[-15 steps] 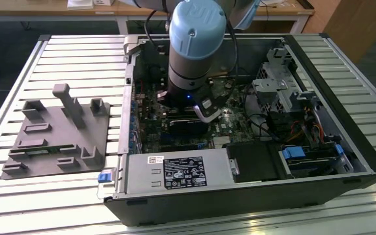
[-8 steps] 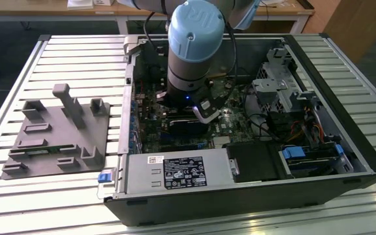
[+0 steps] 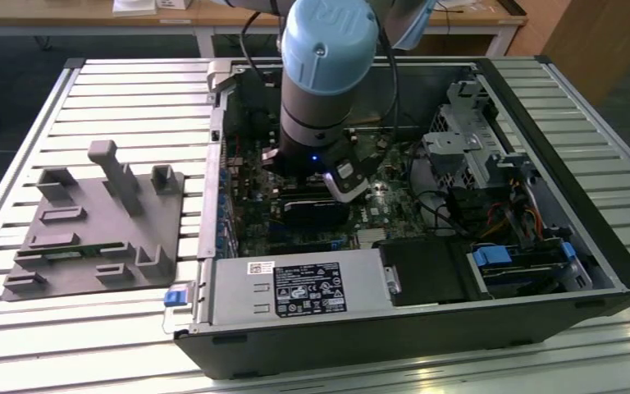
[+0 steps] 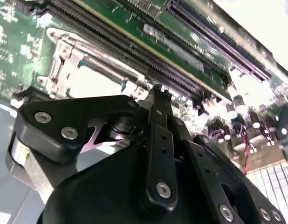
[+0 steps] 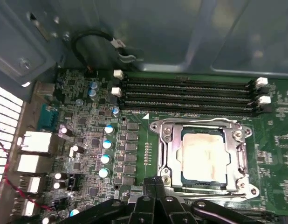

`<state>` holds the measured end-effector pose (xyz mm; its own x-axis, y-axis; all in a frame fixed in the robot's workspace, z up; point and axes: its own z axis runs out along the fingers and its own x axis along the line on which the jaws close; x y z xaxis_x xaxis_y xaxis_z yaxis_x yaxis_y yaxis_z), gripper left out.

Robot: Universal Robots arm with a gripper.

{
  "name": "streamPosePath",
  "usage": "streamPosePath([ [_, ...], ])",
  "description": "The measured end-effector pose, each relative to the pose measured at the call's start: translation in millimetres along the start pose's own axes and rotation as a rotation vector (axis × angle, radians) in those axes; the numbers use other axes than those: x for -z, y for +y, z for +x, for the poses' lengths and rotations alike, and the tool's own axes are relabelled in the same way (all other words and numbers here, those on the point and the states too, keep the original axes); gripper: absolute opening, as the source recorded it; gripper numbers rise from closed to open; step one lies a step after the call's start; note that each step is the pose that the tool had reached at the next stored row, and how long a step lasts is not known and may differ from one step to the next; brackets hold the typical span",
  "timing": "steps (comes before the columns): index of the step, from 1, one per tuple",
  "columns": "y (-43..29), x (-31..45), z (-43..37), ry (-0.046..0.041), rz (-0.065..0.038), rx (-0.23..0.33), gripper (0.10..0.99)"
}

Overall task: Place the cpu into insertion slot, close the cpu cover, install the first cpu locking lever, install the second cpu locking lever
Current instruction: 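Install the second cpu locking lever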

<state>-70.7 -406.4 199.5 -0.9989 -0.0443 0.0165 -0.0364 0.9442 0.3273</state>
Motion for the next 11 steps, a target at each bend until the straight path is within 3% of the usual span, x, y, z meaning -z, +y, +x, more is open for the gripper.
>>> streamPosePath([
  [11,8.5,22.6,0.4,0.0001,0.002,0.000,0.114],
])
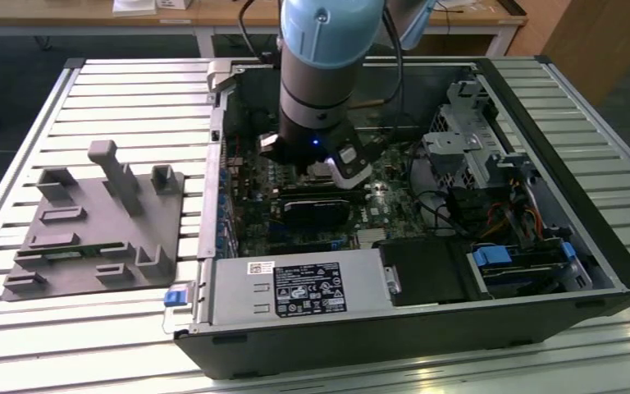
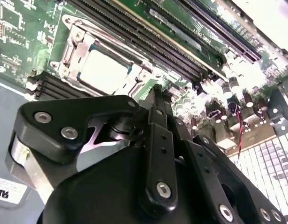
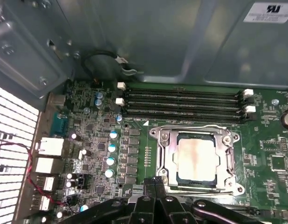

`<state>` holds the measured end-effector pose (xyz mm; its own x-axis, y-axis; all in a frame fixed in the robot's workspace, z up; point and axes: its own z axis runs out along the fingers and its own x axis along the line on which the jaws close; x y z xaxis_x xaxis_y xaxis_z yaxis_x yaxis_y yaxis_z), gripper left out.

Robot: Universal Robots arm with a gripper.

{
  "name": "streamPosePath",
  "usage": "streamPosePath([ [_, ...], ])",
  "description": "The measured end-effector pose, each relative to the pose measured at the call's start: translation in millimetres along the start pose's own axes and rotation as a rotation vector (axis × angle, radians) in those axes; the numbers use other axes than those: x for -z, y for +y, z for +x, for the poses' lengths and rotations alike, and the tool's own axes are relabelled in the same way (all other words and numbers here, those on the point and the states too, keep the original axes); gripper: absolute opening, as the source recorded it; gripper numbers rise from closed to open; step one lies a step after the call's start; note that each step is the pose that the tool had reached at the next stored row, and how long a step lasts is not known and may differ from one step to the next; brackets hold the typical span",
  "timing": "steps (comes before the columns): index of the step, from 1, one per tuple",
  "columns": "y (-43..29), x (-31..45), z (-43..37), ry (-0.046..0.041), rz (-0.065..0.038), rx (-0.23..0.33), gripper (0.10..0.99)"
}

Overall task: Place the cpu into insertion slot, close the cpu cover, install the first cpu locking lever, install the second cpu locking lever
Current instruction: 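Install the second cpu locking lever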

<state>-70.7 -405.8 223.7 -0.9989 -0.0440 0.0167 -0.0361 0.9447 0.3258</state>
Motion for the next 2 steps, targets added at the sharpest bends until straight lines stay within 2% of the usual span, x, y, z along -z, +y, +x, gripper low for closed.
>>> streamPosePath([
  [2,0.3,0.8,0.1,-0.0002,0.000,0.000,0.114],
])
